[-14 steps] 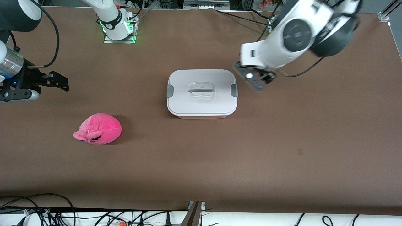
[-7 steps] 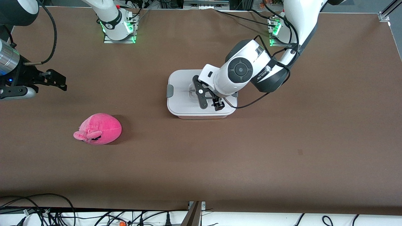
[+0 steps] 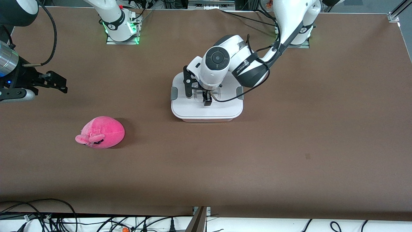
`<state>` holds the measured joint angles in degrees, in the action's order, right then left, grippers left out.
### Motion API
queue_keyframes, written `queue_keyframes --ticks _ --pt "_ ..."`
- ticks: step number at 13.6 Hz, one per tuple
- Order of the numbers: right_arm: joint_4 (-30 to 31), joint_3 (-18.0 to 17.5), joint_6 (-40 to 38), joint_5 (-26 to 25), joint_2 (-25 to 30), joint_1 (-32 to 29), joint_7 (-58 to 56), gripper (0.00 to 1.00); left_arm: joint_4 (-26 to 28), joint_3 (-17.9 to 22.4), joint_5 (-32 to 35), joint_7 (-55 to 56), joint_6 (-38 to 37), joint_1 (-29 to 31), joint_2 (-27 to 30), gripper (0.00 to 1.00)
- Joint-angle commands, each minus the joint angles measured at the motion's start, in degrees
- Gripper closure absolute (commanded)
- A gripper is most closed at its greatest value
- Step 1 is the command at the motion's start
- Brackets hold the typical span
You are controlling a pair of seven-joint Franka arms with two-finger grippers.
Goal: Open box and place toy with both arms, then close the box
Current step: 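Reach the left gripper to the white lid handle and grasp it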
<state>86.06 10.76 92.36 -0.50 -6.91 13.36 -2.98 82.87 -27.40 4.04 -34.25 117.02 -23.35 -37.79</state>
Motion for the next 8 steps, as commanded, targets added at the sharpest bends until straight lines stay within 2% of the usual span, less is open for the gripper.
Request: queue_keyframes --ticks 1,2,3,8 --pt "-0.6 0.1 -0.8 0.4 0.1 -0.2 -0.4 0.0 0.5 0.4 1.3 -0.8 1.5 -0.3 -0.5 0.71" --pt "-0.6 0.1 -0.8 0.4 0.1 -0.2 -0.4 0.0 0.5 0.4 1.3 -0.6 1.5 -0.5 -0.5 0.93" --pt "-0.6 0.1 -0.8 0.4 0.1 -0.2 -0.4 0.0 0.5 0.3 1.3 -0.6 1.2 -0.5 -0.5 1.0" --pt "-0.6 0.1 -0.8 0.3 0.2 -0.2 -0.4 0.0 0.5 0.0 1.3 -1.2 -2.6 0.0 1.0 1.0"
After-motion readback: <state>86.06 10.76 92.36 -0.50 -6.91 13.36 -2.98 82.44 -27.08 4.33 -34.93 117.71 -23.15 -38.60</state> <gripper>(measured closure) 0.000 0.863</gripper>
